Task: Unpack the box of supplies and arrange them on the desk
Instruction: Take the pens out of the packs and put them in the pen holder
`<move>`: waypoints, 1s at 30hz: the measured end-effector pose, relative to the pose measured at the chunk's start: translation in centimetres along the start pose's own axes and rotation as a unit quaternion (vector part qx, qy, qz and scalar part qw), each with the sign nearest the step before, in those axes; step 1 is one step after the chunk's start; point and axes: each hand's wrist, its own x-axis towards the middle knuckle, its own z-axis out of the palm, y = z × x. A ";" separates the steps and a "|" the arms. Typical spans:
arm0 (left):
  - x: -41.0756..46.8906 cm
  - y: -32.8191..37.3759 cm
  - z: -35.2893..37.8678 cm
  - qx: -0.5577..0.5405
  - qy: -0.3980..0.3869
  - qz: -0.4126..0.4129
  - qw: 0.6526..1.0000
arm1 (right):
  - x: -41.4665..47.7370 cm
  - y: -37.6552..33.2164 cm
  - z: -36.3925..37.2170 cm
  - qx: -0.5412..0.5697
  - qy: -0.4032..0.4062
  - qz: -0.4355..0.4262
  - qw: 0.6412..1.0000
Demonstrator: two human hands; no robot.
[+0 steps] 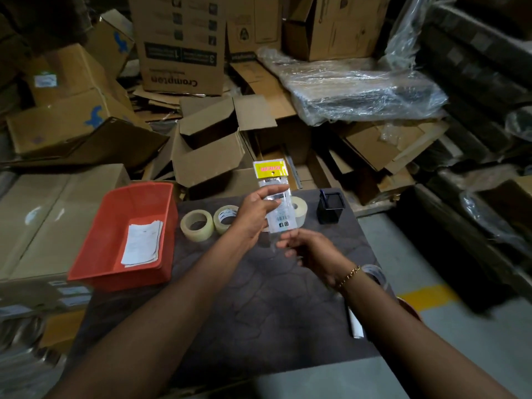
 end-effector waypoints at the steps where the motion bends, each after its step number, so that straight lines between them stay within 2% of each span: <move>1: 0.1 0.3 0.2 0.010 -0.010 0.013 1.000 | 0.3 -0.2 0.5 0.065 0.003 0.013 0.998; 5: 0.4 1.7 1.2 0.033 -0.030 0.060 0.997 | 0.9 -1.0 1.8 0.242 -0.011 0.018 0.970; 9: 1.3 2.3 1.9 0.020 -0.040 0.068 0.997 | 1.3 -1.6 2.6 0.316 -0.023 0.002 0.948; 30: 3.3 4.1 3.8 -0.003 -0.052 0.072 0.996 | 0.4 -2.4 1.7 0.253 0.003 -0.052 0.966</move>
